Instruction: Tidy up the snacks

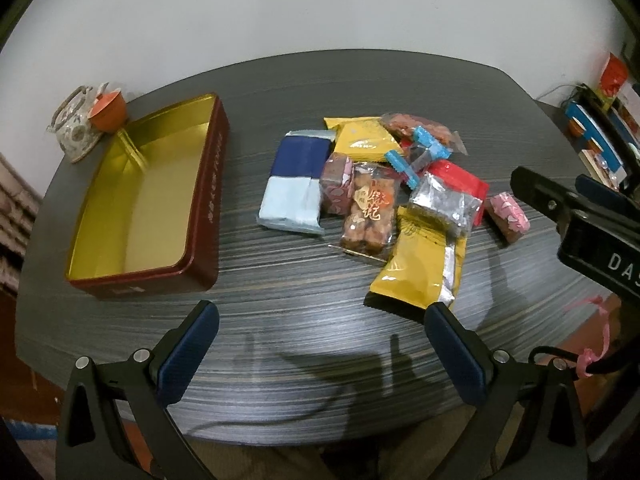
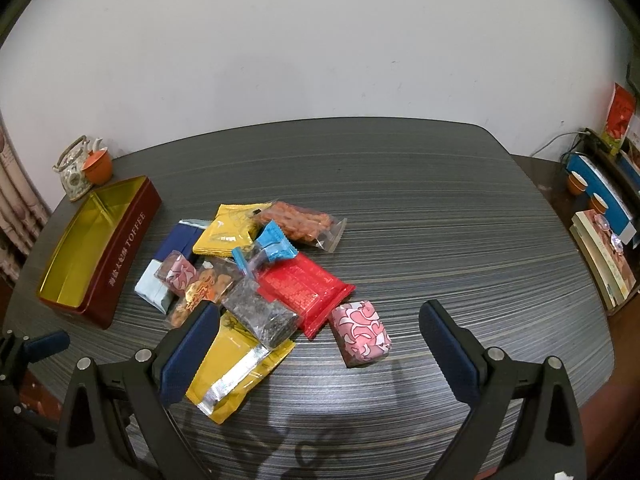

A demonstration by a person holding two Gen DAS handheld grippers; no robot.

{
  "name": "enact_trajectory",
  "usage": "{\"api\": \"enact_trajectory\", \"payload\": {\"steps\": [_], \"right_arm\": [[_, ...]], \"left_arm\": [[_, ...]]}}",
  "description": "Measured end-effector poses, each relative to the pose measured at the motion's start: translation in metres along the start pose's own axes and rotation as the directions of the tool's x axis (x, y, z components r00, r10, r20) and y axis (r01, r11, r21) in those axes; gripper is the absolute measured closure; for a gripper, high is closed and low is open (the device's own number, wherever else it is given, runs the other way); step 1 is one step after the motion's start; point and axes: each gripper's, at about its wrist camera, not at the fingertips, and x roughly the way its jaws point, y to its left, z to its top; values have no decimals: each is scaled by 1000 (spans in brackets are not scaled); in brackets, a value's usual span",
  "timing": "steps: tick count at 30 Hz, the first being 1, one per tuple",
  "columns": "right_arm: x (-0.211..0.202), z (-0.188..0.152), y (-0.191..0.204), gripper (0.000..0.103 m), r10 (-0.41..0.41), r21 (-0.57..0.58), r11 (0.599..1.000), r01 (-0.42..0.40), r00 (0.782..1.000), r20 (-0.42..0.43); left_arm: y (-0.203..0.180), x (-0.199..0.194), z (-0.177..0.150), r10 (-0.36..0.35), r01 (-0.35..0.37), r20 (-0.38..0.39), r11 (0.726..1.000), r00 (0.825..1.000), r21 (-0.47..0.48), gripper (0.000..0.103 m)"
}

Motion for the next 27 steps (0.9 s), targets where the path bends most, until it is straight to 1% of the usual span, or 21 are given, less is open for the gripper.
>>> {"api": "enact_trajectory", "payload": {"steps": [10,27], "right_arm": [[0,-2,1,3,1,1,1000,-1,1000,-1],[-1,-2,3,3,1,0,1000,-1,1000,-6]], "left_arm": [[7,2,-1,16,-16,-8,999,1000,-32,1],[9,3,-1,38,-38,-5,999,999,-38,1]]}}
